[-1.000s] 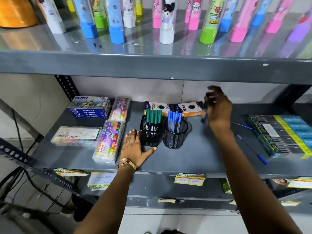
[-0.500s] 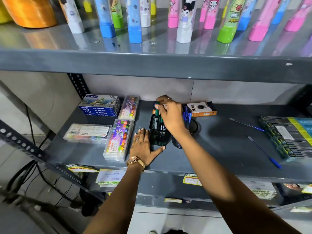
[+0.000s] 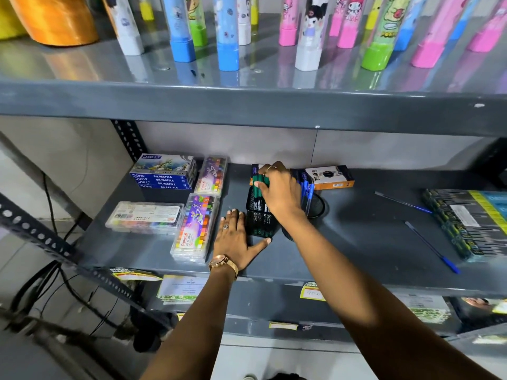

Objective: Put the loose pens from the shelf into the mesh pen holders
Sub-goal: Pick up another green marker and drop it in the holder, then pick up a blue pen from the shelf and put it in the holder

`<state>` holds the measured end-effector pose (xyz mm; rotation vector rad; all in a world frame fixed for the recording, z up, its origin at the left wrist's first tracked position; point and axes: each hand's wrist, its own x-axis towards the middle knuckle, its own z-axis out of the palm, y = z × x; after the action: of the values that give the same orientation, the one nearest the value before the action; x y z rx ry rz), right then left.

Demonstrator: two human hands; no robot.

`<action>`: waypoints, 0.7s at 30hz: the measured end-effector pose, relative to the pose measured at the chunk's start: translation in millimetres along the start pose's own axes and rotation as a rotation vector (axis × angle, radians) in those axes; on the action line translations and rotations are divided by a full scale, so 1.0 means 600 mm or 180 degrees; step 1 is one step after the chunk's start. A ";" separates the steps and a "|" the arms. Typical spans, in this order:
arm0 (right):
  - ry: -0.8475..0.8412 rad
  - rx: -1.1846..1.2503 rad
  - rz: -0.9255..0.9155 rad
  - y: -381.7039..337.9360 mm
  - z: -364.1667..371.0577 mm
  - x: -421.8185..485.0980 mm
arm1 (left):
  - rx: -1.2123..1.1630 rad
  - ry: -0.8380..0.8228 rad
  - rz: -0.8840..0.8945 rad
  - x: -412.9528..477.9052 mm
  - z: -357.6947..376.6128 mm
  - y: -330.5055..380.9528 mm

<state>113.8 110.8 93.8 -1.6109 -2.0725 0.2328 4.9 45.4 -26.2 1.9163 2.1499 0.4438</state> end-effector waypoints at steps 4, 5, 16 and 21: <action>0.0036 -0.0183 -0.0057 0.001 -0.003 -0.006 | 0.0003 -0.0021 0.0001 0.001 0.002 -0.002; 0.0047 -0.0148 -0.0036 0.004 -0.005 -0.009 | 0.0003 -0.0025 -0.0007 0.001 0.002 -0.003; 0.0945 0.0435 0.0594 0.193 -0.053 -0.003 | -0.0013 -0.0057 -0.0036 0.004 0.004 -0.005; 0.0383 -0.0372 0.1373 0.349 -0.087 0.020 | -0.0013 -0.0020 -0.0019 0.001 0.000 -0.001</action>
<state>316.6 173.1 52.5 -2.0793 -1.6574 0.1574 4.5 46.1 -26.6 1.9061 2.1485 0.4401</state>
